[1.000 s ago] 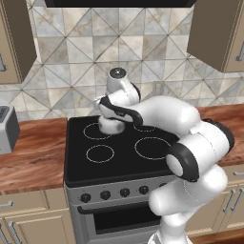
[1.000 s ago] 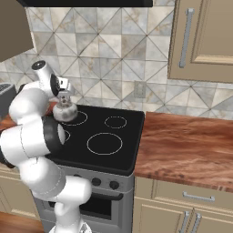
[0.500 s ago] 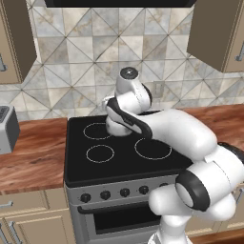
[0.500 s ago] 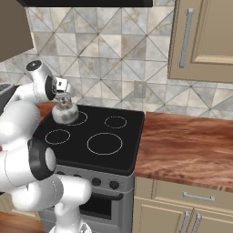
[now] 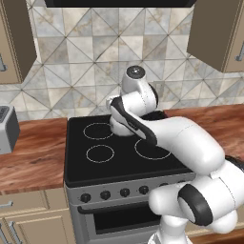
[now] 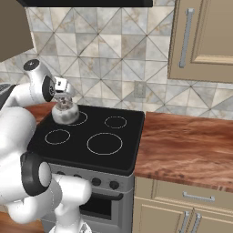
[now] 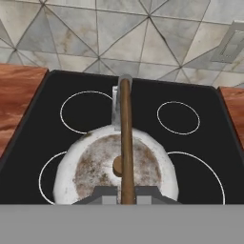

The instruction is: The kettle is done boiling. Turn off the stove, then wait for 300 timesteps before moving the kettle to the dining table.

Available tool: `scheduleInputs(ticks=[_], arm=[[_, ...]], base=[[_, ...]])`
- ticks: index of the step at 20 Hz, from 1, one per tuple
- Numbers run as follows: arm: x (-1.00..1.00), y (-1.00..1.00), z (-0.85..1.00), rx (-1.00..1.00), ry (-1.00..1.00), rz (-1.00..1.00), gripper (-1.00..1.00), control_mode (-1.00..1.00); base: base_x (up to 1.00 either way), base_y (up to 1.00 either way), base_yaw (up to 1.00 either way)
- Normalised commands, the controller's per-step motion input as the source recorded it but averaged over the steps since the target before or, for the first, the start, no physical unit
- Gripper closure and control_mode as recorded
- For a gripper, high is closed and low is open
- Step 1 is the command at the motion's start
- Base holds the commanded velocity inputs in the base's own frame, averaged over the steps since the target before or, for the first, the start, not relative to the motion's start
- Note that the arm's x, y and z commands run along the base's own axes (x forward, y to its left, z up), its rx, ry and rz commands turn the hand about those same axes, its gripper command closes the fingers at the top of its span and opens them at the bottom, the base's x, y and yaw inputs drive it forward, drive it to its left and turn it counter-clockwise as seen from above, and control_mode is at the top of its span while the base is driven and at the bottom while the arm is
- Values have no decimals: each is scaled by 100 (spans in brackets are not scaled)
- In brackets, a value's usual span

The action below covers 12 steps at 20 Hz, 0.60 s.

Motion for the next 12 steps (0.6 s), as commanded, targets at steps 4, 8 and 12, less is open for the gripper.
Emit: scheduleInputs(ticks=[4, 8, 12], arm=[[0, 0, 0, 0, 5, 0, 100, -100], [0, 0, 0, 0, 0, 0, 100, 100], [0, 0, 0, 0, 0, 0, 100, 100]], base=[[0, 0, 0], [-4, 0, 0], [-45, 0, -8]])
